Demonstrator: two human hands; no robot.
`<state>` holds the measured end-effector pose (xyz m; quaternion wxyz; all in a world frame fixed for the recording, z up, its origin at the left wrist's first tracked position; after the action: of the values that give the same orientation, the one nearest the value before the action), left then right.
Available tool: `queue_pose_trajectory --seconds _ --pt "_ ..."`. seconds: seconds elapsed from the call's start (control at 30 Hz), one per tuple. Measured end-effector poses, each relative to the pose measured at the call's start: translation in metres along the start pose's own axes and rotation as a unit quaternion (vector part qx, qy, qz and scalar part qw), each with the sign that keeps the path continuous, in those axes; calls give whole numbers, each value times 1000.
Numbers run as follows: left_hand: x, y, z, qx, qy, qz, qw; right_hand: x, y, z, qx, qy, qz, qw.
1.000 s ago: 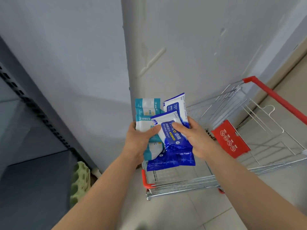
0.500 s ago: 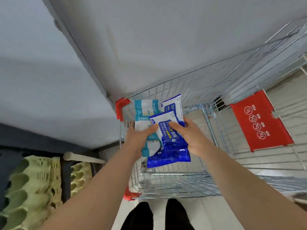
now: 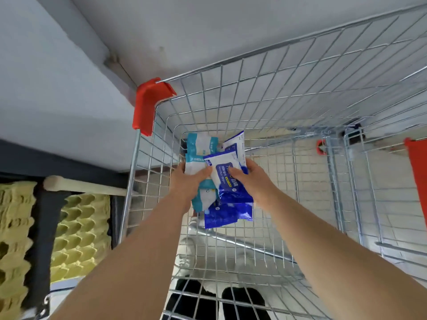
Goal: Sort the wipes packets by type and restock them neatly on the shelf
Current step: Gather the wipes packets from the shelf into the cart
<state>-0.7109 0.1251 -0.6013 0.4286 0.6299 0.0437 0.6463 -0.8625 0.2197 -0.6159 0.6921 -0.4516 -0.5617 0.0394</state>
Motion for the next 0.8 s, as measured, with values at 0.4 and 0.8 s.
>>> queue_pose_trajectory --seconds 0.4,0.8 --pt "85 42 16 -425 96 -123 891 77 -58 -7 371 15 198 907" --pt "357 146 126 -539 262 -286 748 326 -218 -88 539 -45 483 689"
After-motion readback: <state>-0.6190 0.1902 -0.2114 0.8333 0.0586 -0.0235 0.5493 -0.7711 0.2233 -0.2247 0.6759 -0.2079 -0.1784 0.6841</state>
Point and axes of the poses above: each hand's wrist, its own x-axis away from the middle knuckle, its own z-axis out of the back of the hand, y = z × x, the point moved 4 cm from there along -x, towards the middle knuckle, and after that the axes turned 9 degrees about -x, right-handed, at the moved point
